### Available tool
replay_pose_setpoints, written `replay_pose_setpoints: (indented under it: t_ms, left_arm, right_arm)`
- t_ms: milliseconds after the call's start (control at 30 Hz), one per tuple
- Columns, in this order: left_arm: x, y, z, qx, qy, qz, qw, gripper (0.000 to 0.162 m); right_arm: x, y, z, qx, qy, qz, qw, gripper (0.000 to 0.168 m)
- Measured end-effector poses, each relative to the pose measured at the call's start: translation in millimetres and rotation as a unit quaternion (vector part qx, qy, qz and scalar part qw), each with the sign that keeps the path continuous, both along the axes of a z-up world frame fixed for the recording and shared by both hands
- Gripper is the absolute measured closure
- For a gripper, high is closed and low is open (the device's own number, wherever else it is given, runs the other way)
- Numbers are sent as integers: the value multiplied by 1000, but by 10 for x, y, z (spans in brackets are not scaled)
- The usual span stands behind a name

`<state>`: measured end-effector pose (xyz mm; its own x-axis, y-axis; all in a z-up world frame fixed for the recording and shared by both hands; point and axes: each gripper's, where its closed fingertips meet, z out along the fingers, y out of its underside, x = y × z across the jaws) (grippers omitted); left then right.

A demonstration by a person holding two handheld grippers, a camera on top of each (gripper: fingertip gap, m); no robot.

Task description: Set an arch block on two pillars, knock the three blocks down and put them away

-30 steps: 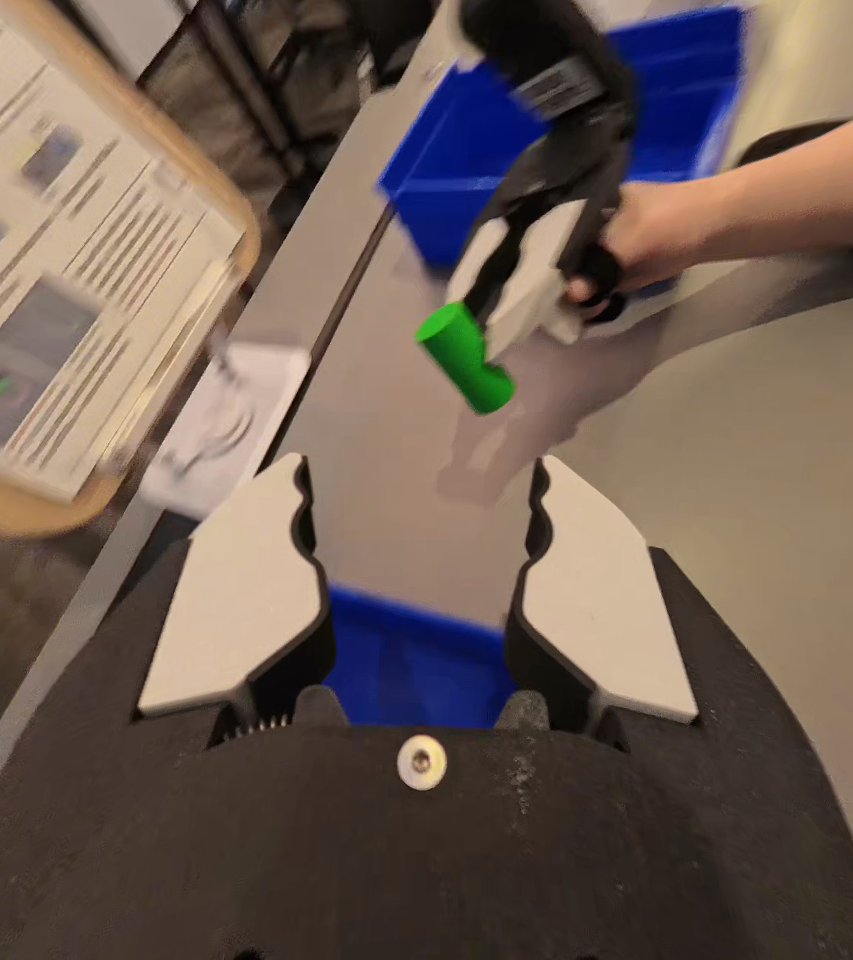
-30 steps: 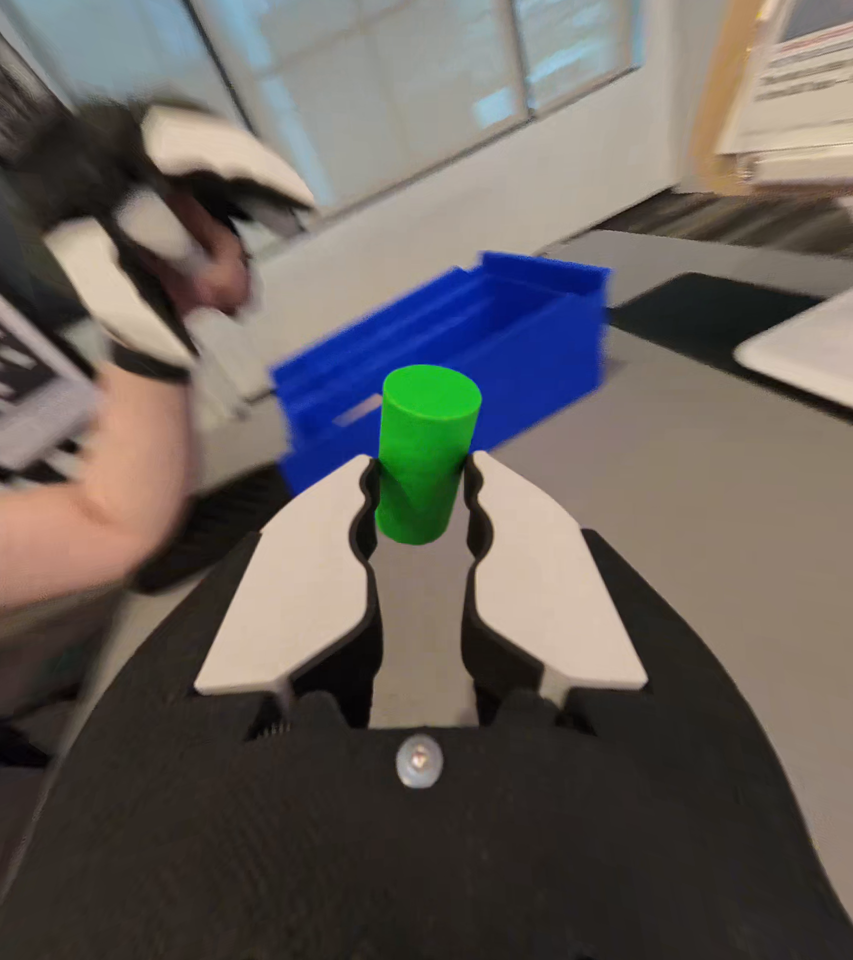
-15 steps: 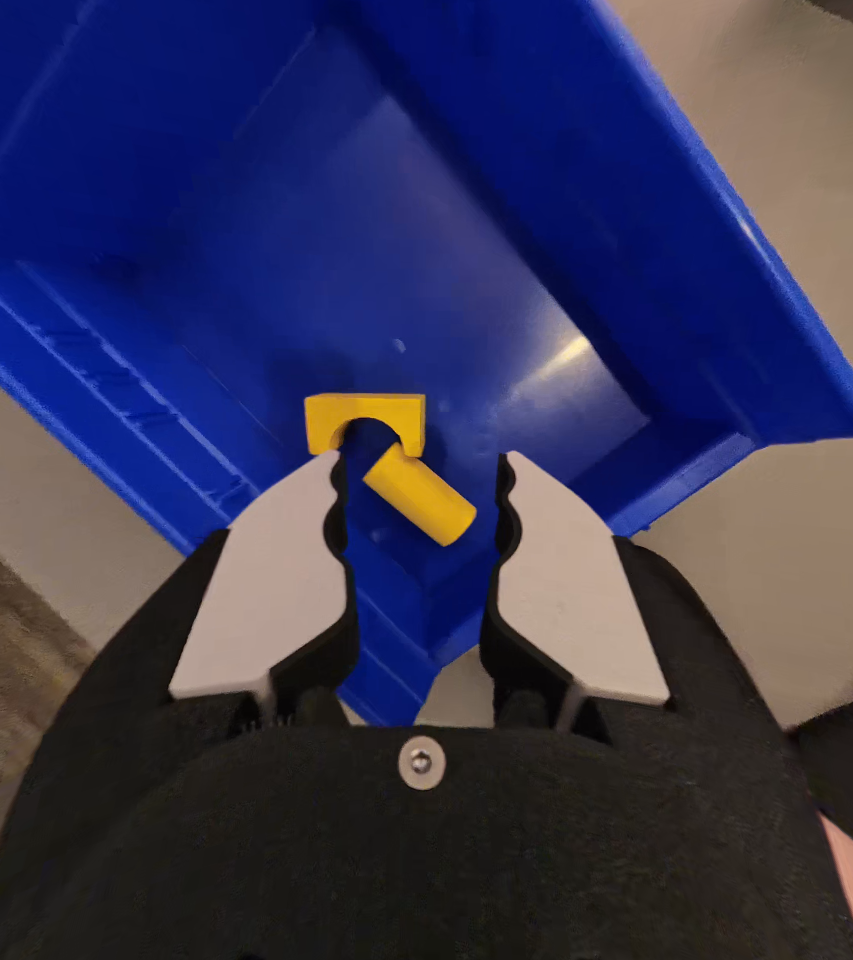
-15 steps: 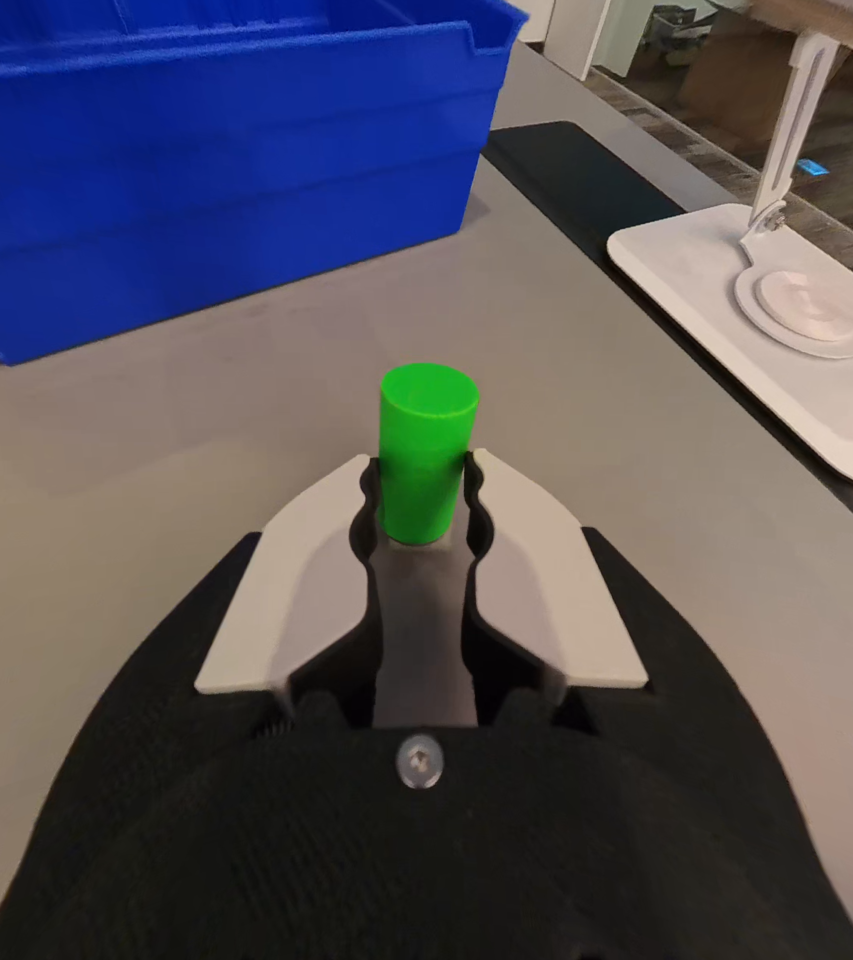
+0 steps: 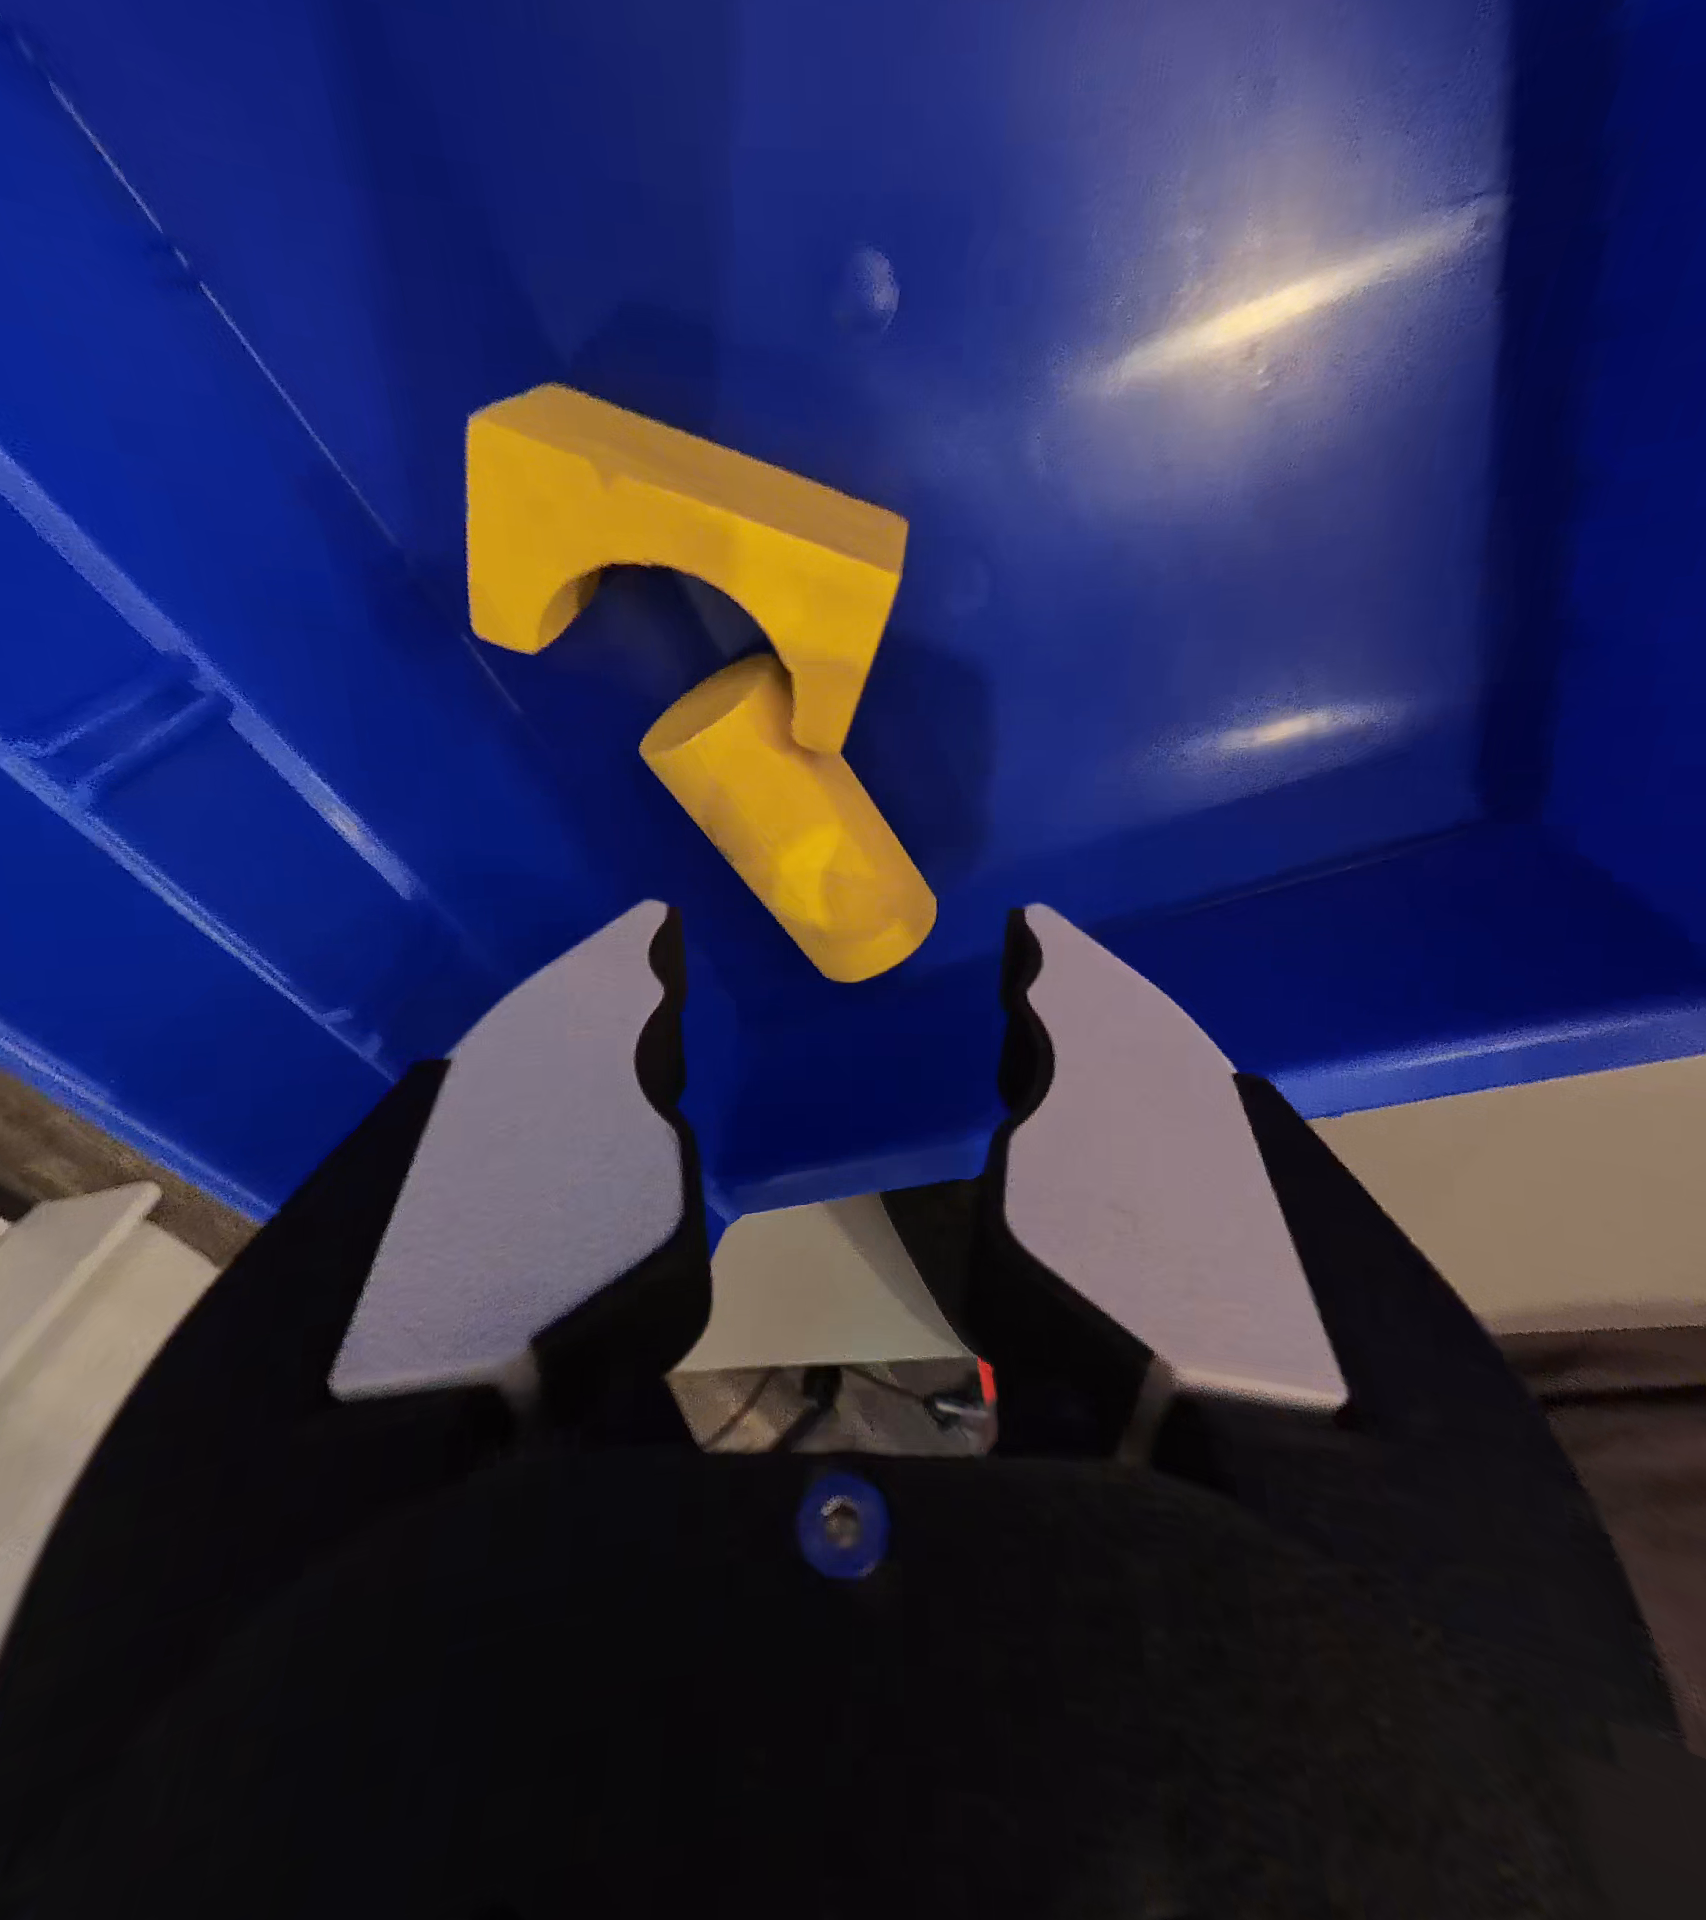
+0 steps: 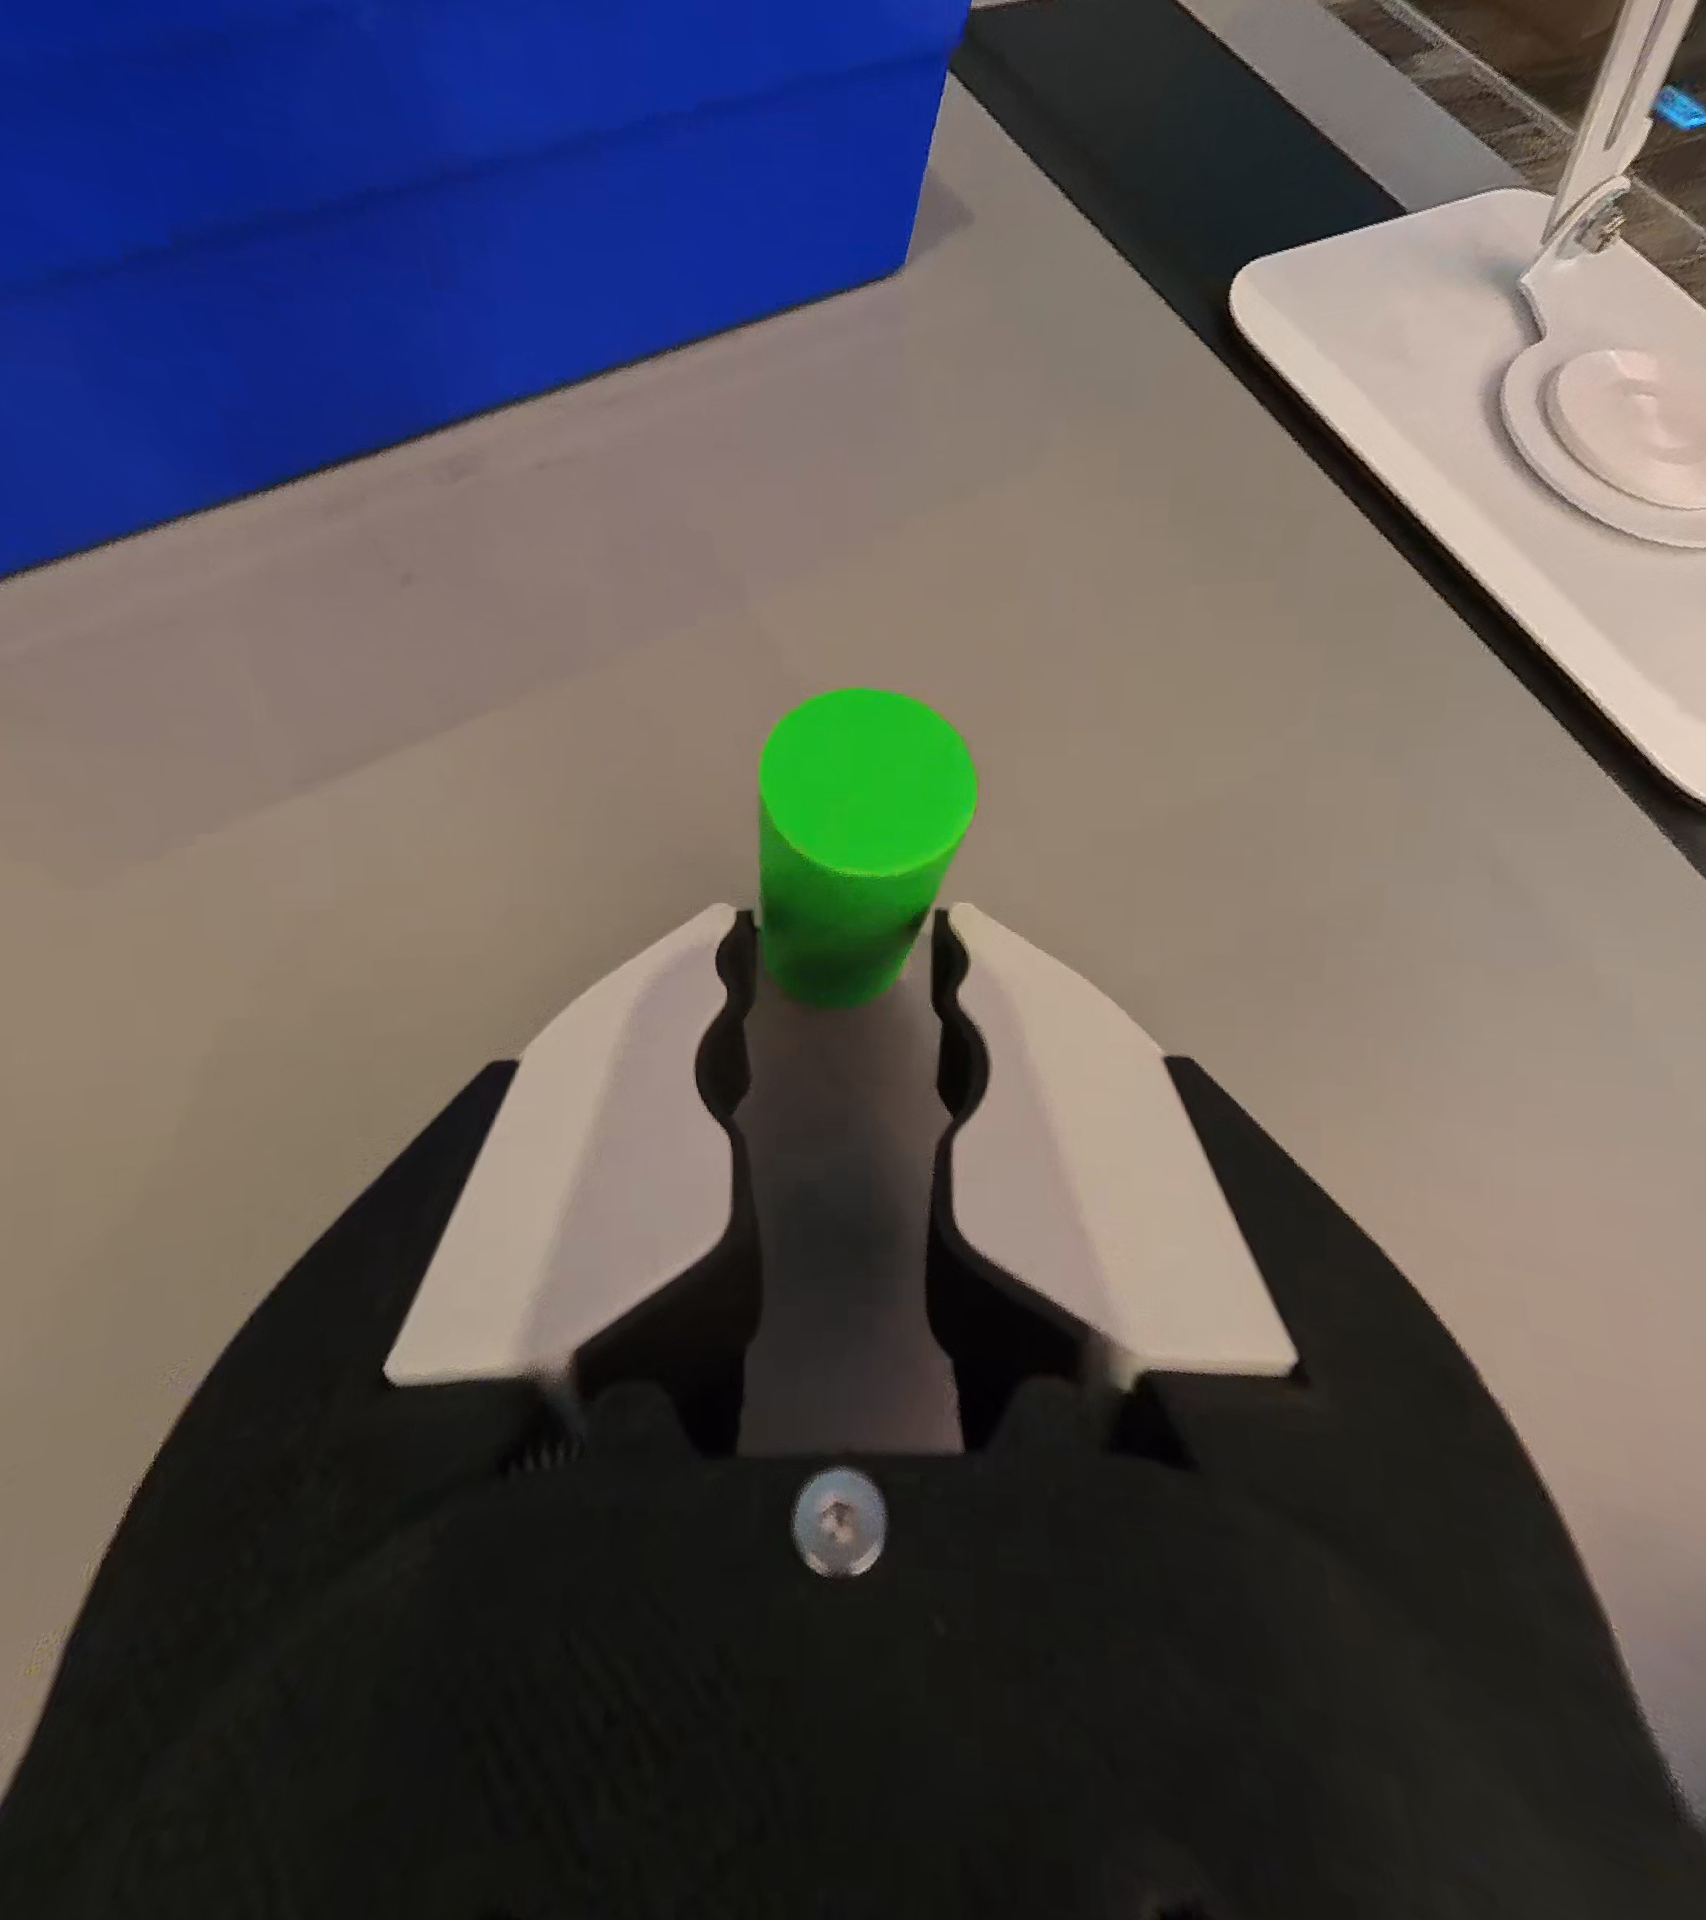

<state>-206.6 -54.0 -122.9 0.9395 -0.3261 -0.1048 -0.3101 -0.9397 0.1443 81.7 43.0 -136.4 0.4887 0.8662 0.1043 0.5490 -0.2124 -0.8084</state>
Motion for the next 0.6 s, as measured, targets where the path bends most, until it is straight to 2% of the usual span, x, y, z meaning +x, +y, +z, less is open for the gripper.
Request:
replay_pose_setpoints:
  t_ms: [100, 300, 400, 600]
  left_arm:
    - [-63, -70, -78, -29, 12, 17, 999, 102]
    - [-90, -89, -241, -68, 6, 31, 997, 108]
    - [-105, -113, -307, -88, 5, 31, 996, 119]
    - [-131, -123, -173, -71, -19, 9, 997, 126]
  right_arm:
    - [9, 4, 31, 6, -2, -11, 1000, 125]
    - [7, -48, 273, 28, 23, -12, 999, 120]
    - [10, -101, 420, 36, 37, -9, 999, 120]
    - [42, -127, 710, 72, 75, -26, 994, 120]
